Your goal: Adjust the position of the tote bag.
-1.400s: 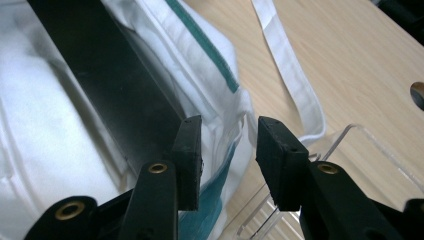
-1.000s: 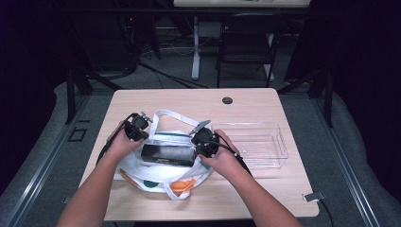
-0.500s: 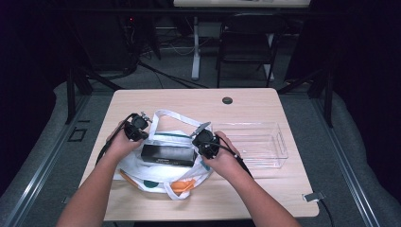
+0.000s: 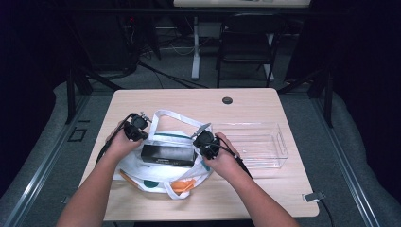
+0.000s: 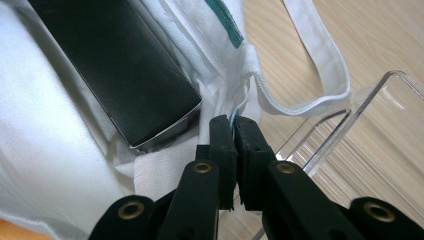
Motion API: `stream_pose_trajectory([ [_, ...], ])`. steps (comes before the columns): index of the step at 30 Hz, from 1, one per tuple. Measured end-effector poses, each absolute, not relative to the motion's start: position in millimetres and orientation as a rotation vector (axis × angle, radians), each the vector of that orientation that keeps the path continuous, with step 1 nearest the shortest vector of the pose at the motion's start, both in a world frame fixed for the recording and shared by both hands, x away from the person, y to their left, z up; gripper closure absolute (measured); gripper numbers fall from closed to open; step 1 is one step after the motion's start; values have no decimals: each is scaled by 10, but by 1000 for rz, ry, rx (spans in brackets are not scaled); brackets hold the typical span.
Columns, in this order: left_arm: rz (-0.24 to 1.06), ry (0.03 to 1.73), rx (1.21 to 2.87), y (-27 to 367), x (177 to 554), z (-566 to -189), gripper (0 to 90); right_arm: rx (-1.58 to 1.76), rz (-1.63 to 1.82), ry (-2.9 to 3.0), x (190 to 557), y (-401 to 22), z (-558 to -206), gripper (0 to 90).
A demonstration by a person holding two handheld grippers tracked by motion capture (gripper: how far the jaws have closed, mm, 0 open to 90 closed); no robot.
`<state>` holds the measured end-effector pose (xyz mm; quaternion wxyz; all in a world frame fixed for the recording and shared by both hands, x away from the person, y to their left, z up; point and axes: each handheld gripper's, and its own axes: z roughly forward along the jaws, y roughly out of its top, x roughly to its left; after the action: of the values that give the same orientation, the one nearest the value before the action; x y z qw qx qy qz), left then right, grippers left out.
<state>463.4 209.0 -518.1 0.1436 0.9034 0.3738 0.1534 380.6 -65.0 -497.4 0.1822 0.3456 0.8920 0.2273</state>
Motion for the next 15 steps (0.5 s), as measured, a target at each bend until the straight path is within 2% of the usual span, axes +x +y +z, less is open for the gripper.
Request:
stream_pose_trajectory([
  [15, 441, 1087, 2604, 2092, 4623, -5164, 889, 985, 634, 2510, 3833, -632, -5001, 879],
])
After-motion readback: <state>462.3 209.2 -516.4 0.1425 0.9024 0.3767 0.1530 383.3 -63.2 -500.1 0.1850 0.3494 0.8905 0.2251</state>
